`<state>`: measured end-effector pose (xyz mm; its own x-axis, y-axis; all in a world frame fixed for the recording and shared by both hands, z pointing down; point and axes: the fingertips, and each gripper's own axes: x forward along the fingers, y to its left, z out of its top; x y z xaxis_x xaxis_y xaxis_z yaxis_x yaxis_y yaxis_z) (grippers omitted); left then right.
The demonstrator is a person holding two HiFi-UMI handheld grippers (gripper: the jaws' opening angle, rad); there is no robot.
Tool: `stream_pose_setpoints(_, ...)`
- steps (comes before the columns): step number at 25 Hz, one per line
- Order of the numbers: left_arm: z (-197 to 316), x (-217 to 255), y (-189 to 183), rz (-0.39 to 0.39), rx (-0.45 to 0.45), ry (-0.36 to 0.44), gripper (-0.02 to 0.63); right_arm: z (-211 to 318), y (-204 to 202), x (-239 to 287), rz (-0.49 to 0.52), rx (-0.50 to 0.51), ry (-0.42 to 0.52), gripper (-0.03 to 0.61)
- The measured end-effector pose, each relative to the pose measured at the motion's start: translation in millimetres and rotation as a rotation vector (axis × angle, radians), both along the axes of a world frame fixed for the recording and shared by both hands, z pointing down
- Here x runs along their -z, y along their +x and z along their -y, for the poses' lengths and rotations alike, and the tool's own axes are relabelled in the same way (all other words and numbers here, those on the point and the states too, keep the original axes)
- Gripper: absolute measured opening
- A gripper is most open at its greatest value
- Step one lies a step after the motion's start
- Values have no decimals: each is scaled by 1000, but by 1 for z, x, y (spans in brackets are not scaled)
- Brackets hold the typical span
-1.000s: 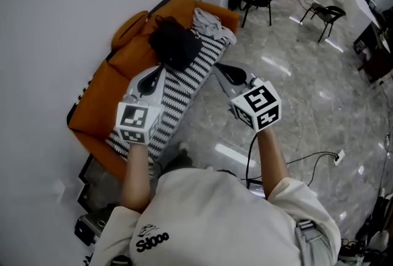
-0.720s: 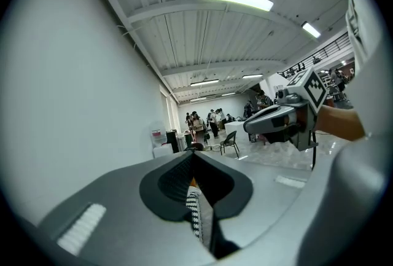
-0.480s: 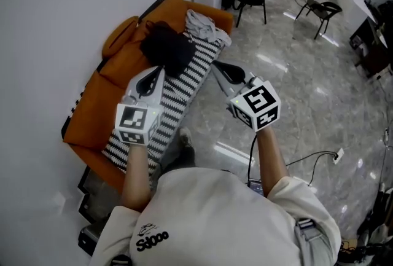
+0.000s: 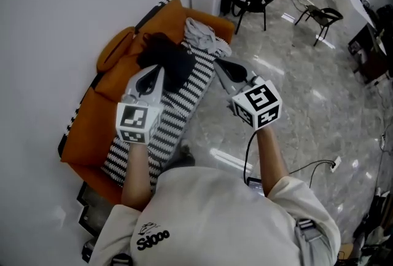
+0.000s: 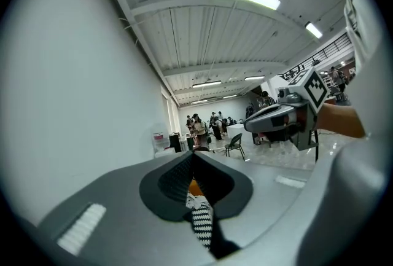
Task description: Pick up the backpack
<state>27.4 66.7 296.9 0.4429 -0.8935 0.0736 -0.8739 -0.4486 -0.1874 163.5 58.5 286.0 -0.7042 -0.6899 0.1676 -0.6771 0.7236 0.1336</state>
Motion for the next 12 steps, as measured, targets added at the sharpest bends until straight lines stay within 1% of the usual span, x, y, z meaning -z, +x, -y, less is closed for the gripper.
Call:
stream_pose_setpoints(5, 50, -6, -17, -2, -6, -20, 11, 51, -14, -4, 18, -25, -22, 3)
stream_pose_setpoints(8, 78, -8, -28, -4, -4, -28, 11, 78, -24, -4, 40, -21, -39, 3)
stream_pose_setpoints(12, 111, -13, -42, -12, -9, -44, 11, 111, -41, -10, 89, -4, -90, 3)
